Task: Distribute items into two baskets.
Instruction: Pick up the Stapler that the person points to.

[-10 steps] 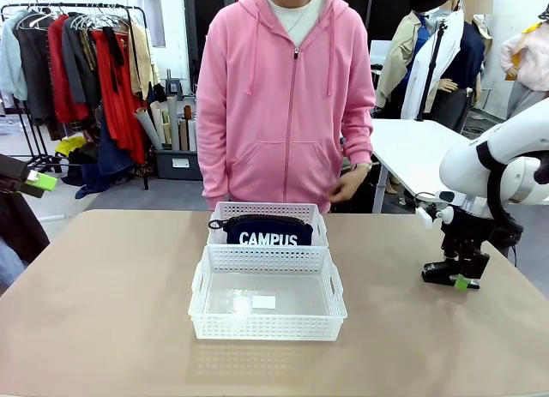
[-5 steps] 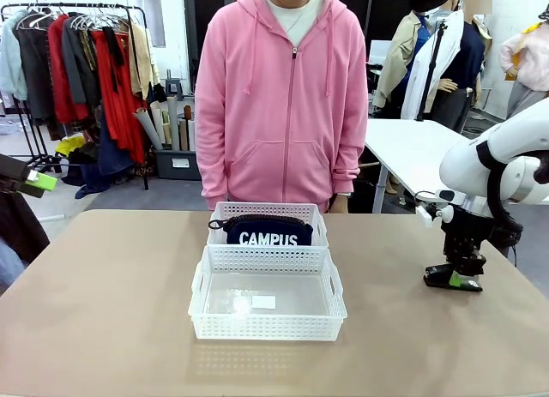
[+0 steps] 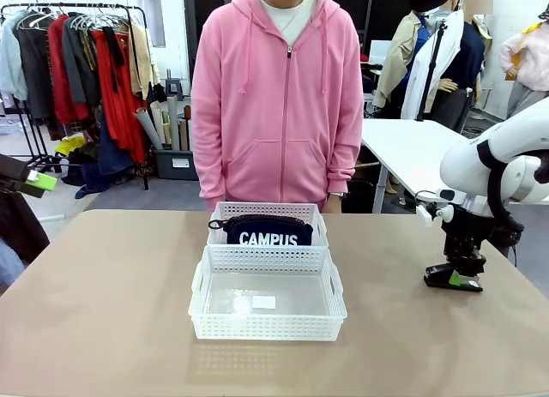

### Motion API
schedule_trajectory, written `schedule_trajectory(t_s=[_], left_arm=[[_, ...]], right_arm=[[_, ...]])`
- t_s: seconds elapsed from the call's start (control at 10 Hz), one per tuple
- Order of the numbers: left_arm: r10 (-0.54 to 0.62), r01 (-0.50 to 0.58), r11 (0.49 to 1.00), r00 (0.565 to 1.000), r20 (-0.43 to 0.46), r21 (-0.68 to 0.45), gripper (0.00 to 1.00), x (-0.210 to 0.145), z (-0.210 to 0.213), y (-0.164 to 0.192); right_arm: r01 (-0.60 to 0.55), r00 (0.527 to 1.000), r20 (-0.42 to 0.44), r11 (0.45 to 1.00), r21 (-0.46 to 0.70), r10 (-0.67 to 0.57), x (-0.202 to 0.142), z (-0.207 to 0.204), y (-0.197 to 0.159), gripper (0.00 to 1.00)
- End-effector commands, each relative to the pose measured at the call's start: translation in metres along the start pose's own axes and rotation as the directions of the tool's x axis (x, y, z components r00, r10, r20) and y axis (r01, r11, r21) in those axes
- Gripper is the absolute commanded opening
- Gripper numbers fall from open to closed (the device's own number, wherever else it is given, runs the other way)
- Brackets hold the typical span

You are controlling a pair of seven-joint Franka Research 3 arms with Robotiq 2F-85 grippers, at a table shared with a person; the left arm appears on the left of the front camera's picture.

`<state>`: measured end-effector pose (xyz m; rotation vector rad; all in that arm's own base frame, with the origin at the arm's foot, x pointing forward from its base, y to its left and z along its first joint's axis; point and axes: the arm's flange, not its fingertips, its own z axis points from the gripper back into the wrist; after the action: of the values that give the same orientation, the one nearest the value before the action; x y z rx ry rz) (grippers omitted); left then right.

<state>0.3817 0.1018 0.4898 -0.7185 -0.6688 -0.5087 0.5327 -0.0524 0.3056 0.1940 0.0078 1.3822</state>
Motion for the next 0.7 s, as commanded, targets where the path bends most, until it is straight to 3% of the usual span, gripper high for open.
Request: schedule_trajectory(t_s=[0.0,0.4,0.6], left_arm=[[0.002,-0.002,1.000,1.000,0.001,0.001,1.00,0.000,0.001,0.000],[0.002,-0.002,1.000,1.000,0.001,0.001,1.00,0.000,0.001,0.000],[0.002,-0.002,1.000,1.000,0.001,0.001,1.00,0.000,0.001,0.000]], right_arm=[[0.029,1.000,0.009,0.999,0.017,-0.029,0.002,-0.001,-0.003,0.00],[0.063,0.998,0.030,0.997,0.034,-0.064,0.005,0.009,-0.002,0.00],[0.183,0.981,0.055,0.983,0.029,-0.185,0.004,0.045,0.001,0.00]])
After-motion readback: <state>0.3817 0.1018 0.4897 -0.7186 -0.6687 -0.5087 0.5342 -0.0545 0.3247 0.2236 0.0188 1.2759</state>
